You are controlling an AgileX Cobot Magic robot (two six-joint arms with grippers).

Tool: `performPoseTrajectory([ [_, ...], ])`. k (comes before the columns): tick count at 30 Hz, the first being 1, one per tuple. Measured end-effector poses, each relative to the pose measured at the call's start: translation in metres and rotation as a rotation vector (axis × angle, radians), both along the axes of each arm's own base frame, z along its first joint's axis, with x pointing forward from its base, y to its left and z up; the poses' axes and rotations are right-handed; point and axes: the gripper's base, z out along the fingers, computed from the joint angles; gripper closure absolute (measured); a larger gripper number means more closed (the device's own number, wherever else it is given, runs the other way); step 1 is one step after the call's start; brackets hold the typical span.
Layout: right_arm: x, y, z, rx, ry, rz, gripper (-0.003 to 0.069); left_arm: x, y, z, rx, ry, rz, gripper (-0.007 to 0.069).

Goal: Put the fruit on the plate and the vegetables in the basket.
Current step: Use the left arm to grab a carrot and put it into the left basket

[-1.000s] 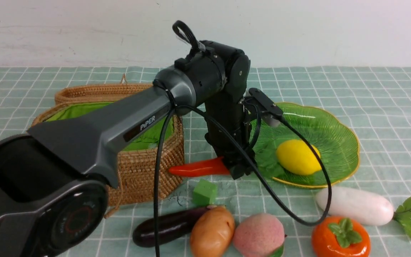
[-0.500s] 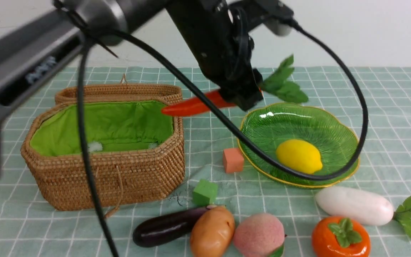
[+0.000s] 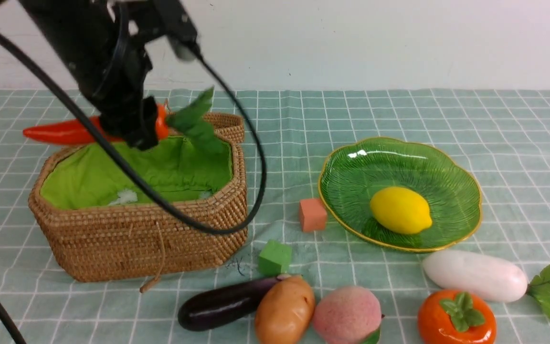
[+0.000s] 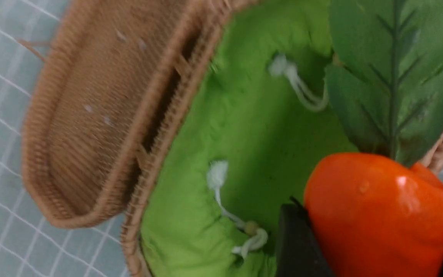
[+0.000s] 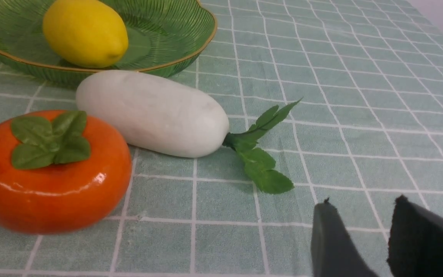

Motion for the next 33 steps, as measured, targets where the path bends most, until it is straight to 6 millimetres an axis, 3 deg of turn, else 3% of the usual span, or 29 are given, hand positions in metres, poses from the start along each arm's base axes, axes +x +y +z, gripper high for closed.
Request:
performPoseTrajectory([
  [4,0.000,0.000,0.000,0.000,0.000,0.000,0.0417,0.010,0.005,-0.044,0.041,0.012,-0.017,0.0256],
  [10,0.000,0.000,0.000,0.000,0.000,0.000,0.0417,0.020,0.002,-0.069,0.045,0.013,-0.013,0.0256],
  [18,0.000,0.000,0.000,0.000,0.000,0.000,0.0417,0.024,0.001,-0.070,0.018,-0.010,0.020,0.0253],
  [21,0.000,0.000,0.000,0.000,0.000,0.000,0.0417,0.023,0.001,-0.071,0.016,-0.008,0.021,0.0196],
  [27,0.000,0.000,0.000,0.000,0.000,0.000,0.0417,0.020,-0.002,-0.067,-0.030,0.010,0.031,-0.0023],
  [33,0.000,0.000,0.000,0.000,0.000,0.000,0.0417,0.008,0.001,-0.043,-0.054,-0.032,0.053,-0.0045],
])
